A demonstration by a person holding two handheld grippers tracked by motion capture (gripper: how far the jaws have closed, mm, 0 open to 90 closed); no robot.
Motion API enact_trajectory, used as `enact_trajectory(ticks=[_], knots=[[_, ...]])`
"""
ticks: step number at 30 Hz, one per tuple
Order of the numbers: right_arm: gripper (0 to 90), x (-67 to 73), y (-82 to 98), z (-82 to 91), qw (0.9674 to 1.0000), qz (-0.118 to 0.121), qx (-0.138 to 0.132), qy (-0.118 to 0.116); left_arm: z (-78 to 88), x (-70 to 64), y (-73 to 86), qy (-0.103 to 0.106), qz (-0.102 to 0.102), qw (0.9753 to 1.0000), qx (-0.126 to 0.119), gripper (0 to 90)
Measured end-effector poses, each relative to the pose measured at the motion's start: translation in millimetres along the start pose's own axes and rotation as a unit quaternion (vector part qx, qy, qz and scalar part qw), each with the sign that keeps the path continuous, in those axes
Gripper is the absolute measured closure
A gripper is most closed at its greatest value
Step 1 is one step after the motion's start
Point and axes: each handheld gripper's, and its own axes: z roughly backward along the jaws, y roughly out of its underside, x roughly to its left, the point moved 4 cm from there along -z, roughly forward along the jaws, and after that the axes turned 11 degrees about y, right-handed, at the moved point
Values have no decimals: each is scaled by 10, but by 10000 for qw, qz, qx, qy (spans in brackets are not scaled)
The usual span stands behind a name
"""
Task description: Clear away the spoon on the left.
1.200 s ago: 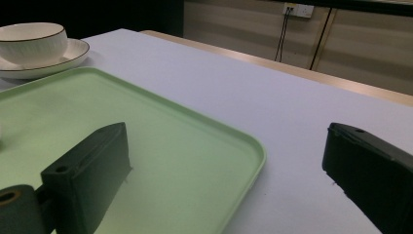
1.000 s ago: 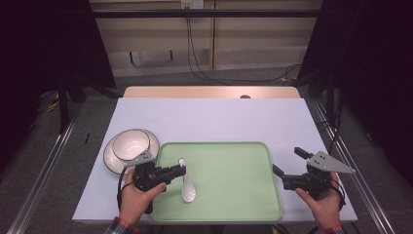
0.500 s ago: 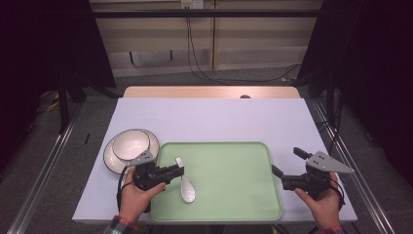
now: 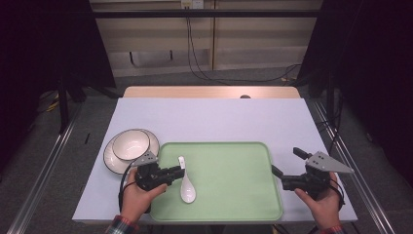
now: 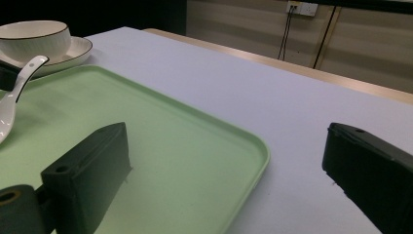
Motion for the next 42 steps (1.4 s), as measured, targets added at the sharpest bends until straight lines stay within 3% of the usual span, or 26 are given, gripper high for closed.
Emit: enact_trajectory(ticks=[28, 42], knots=[[32, 15, 0, -7, 10000, 29, 19, -15, -42, 68, 15, -162, 111, 9997, 122, 717], [31, 13, 2, -1, 10000, 29, 18, 6, 3, 47, -44, -148, 78, 9998, -119, 642]])
